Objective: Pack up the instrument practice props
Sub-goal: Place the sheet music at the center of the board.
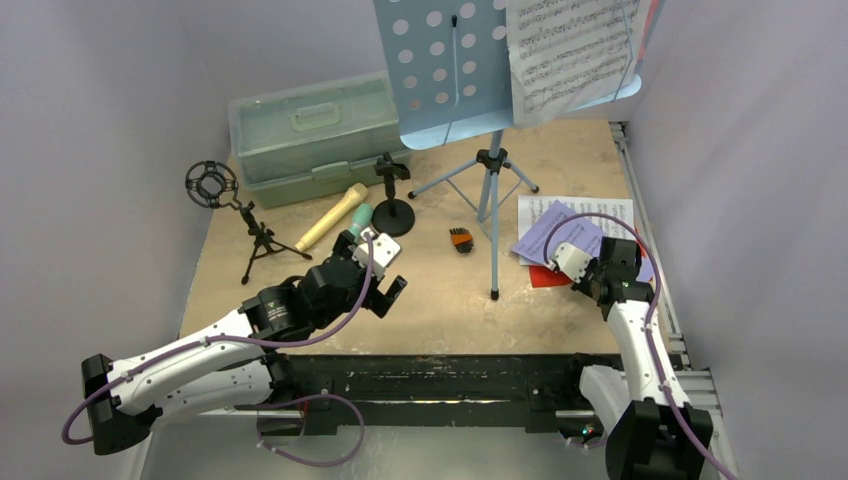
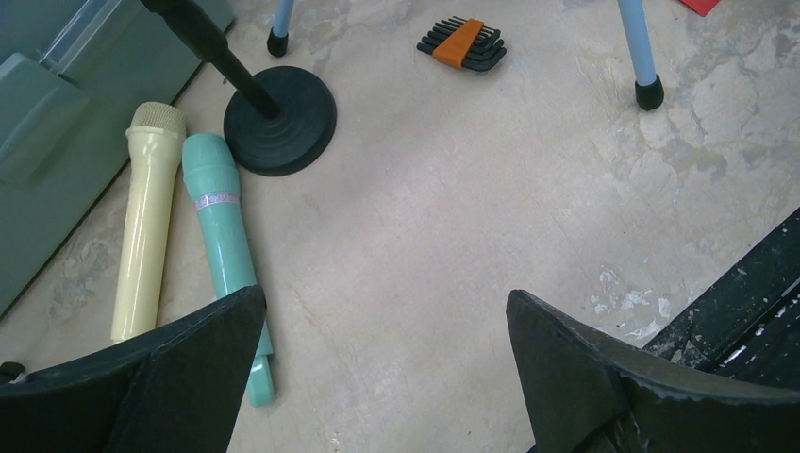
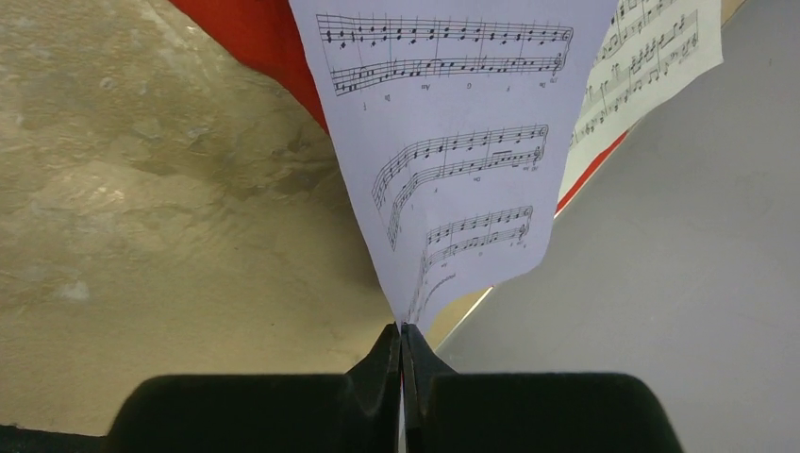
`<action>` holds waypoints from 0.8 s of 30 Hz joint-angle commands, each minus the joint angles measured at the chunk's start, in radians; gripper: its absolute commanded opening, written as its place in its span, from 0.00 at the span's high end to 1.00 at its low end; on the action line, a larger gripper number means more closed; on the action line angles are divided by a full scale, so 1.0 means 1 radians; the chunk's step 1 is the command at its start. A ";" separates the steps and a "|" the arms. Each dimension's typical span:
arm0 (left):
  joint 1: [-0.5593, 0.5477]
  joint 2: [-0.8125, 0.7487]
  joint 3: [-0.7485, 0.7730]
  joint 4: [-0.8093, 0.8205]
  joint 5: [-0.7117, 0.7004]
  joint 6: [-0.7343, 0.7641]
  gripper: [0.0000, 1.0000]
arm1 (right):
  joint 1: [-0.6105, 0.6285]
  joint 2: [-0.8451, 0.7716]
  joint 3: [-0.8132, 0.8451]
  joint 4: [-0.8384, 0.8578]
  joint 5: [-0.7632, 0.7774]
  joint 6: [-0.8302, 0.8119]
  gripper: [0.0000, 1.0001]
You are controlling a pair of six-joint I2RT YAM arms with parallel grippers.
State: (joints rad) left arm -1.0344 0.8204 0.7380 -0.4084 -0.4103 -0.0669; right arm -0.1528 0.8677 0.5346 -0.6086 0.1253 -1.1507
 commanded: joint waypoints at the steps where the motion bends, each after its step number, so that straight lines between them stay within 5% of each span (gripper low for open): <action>1: 0.007 -0.003 -0.001 0.034 0.017 -0.007 0.00 | -0.026 0.044 0.005 0.132 0.054 0.033 1.00; 24: 0.029 0.006 -0.002 0.043 0.044 -0.010 0.00 | -0.056 0.245 0.205 0.136 -0.162 0.206 0.98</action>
State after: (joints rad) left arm -1.0145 0.8223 0.7380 -0.4053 -0.3805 -0.0673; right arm -0.2050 1.0744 0.6670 -0.4423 0.0635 -1.0176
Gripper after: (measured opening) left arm 0.996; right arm 0.013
